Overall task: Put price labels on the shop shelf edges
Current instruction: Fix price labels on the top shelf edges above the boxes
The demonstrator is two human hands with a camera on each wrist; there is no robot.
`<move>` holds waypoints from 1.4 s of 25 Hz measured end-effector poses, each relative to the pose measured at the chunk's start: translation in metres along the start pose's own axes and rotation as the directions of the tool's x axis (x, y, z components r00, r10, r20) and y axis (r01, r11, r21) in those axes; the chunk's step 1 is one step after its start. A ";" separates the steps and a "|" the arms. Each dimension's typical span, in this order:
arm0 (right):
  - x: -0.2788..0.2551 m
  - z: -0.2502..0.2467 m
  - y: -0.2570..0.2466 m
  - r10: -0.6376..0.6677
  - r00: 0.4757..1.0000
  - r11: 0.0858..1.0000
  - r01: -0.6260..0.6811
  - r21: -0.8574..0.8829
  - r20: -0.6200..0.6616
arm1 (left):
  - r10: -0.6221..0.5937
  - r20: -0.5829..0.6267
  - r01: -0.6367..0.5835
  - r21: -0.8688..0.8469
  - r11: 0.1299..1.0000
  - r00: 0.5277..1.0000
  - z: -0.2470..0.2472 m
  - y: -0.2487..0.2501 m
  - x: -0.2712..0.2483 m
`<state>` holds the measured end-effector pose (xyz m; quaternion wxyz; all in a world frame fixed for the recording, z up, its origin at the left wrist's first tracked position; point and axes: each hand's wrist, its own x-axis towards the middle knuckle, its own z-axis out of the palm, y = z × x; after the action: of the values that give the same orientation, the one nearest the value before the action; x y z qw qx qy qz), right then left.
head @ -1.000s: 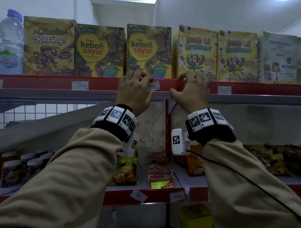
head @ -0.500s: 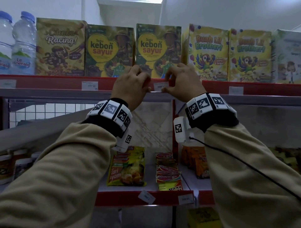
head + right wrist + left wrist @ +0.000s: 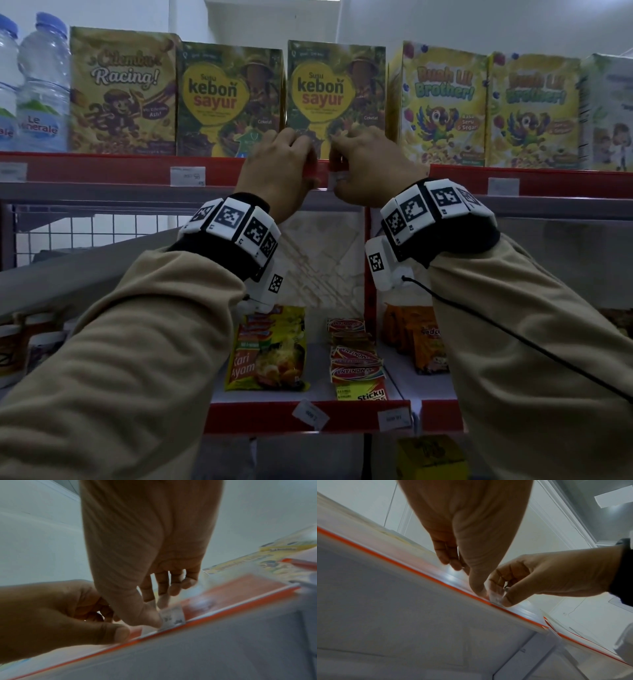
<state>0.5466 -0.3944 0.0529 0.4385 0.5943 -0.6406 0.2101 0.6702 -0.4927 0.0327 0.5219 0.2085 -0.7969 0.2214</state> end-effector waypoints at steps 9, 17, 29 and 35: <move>0.015 -0.011 0.004 0.072 0.991 0.975 -0.094 0.200 0.111 | -0.007 -0.002 0.007 -0.126 0.992 1.000 0.003 -0.003 0.001; 0.002 0.006 0.011 0.376 0.891 0.610 -0.031 0.792 -0.255 | -0.077 0.021 0.080 -0.324 0.943 0.997 0.000 -0.008 0.007; -0.002 0.031 -0.002 0.380 0.899 0.642 -0.086 0.762 -0.219 | -0.072 -0.111 0.027 -0.363 0.932 0.991 0.009 -0.009 0.004; 0.008 0.033 -0.011 0.413 0.819 0.720 -0.026 0.693 -0.398 | 0.027 -0.083 -0.034 -0.086 0.996 0.996 0.001 -0.020 -0.004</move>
<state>0.5473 -0.4278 0.0392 0.3285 0.5442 -0.4469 0.6295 0.6824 -0.5086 0.0312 0.5594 0.1639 -0.7869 0.2026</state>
